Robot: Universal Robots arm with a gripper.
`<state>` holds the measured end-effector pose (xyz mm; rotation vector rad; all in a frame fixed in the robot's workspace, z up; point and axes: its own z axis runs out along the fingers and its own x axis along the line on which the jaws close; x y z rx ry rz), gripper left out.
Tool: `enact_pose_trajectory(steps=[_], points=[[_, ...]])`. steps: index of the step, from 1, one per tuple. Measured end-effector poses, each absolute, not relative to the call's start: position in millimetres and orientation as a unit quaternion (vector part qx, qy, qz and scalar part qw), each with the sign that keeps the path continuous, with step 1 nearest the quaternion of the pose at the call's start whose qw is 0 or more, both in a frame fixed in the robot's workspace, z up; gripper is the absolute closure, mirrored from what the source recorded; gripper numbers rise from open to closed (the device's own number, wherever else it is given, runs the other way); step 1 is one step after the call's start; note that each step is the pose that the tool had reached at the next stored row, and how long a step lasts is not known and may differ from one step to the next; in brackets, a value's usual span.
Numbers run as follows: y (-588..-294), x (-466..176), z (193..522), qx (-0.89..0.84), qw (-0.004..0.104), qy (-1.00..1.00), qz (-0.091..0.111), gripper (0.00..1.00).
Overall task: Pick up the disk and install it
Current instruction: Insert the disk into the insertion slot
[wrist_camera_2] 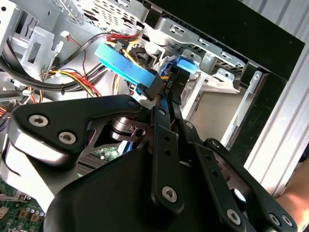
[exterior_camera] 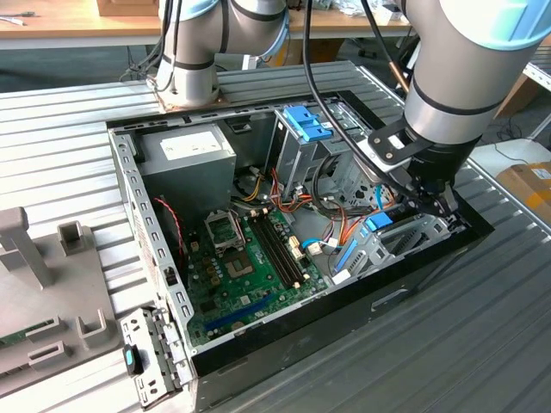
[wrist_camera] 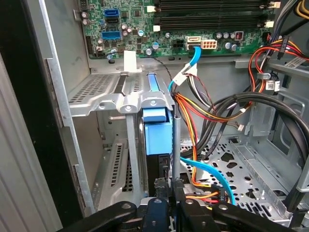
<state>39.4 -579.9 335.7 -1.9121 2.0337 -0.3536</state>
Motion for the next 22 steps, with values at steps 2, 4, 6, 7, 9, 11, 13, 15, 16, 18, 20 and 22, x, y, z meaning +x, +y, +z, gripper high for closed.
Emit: enact_pose_trajectory(steps=[2,4,6,7,9,11,13,15,16,18,20,22], points=[[-579.9,39.4,334.7,-0.67,0.163,0.713,-0.124,0.84],[-579.9,39.4,334.1,-0.67,0.163,0.713,-0.124,0.84],[-579.9,39.4,333.0,-0.67,0.163,0.713,-0.124,0.84],[-579.9,39.4,332.9,-0.67,0.163,0.713,-0.124,0.84],[-579.9,39.4,331.8,-0.67,0.163,0.713,-0.124,0.84],[-580.1,39.4,330.6,-0.67,0.163,0.713,-0.124,0.84],[-580.3,39.4,329.3,-0.67,0.163,0.713,-0.124,0.84],[-580.3,39.4,329.2,-0.67,0.163,0.713,-0.124,0.84],[-580.3,39.4,329.1,-0.67,0.164,0.713,-0.124,0.84],[-580.3,39.4,328.1,-0.67,0.164,0.713,-0.124,0.84],[-580.3,39.4,327.1,-0.67,0.163,0.713,-0.125,0.84],[-580.3,39.4,326.8,-0.67,0.163,0.713,-0.125,0.84]])
